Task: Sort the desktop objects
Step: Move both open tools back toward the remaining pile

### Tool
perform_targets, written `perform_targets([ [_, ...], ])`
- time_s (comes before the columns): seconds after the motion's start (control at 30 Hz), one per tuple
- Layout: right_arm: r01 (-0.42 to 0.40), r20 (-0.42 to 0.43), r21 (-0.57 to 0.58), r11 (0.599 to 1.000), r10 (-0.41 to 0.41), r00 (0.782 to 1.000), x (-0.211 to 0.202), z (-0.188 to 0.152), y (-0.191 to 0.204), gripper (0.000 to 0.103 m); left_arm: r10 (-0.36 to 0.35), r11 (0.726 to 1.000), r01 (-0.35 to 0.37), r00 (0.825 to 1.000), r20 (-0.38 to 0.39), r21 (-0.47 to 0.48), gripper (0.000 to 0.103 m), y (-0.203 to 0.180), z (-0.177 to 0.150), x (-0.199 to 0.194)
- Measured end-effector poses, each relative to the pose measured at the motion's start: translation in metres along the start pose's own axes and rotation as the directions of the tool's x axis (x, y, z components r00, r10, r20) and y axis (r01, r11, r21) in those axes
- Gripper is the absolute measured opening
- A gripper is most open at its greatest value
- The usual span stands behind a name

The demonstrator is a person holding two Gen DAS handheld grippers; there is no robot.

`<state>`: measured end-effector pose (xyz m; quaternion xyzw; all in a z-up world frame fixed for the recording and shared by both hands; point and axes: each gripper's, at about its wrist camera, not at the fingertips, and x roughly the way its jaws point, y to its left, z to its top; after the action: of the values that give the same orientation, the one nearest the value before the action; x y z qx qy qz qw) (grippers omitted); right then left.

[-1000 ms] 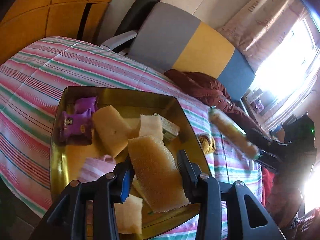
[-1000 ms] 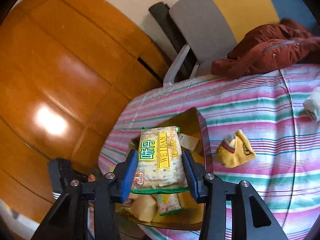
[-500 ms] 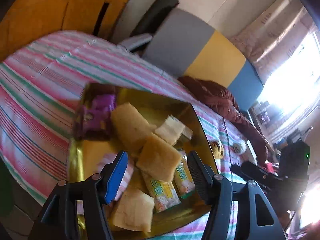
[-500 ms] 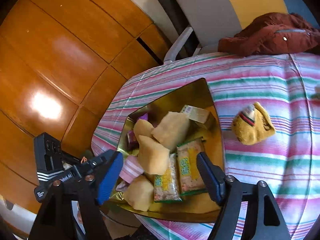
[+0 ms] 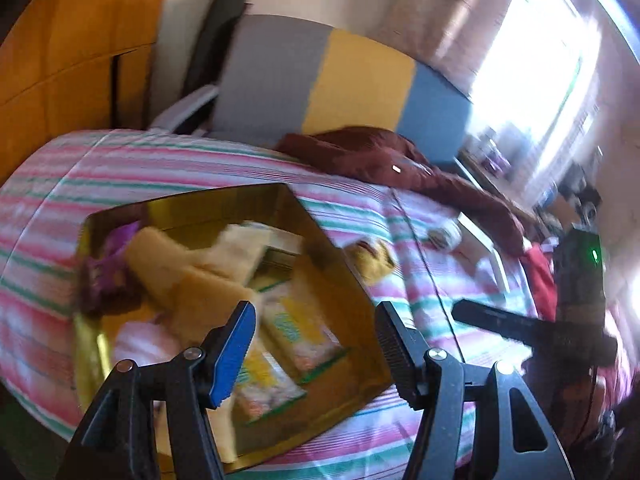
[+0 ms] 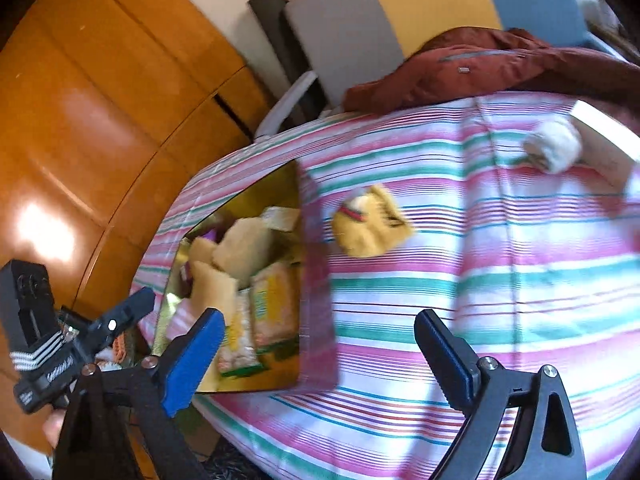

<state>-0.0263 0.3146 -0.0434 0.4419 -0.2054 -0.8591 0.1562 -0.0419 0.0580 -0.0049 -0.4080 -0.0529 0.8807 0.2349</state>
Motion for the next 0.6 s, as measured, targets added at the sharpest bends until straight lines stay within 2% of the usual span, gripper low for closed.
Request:
perform_targets([
  [0.13,0.054,0.016,0.049,0.997,-0.055,0.998,-0.016,-0.001,-0.032,0.097,-0.035,0.990,0.036,0.999,-0.015,0.135,0.063,-0.039,0.002,0.010],
  [0.23,0.100,0.023,0.086,0.991,-0.102,0.995,-0.026,0.000,-0.051,0.099,-0.057,0.978,0.063,0.998,-0.036,0.197,0.066,-0.059,0.003,0.017],
  [0.47,0.206,0.029,0.203,0.957,-0.216,0.976,-0.057,0.003,-0.112,0.100,-0.093,0.957,0.116,0.991,-0.098,0.267,0.070,-0.089,0.003,0.036],
  [0.6,0.250,0.042,0.264,0.932,-0.270,0.962,-0.078,0.008,-0.145,0.100,-0.084,0.944,0.119,0.989,-0.124,0.307,0.071,-0.102,0.000,0.048],
])
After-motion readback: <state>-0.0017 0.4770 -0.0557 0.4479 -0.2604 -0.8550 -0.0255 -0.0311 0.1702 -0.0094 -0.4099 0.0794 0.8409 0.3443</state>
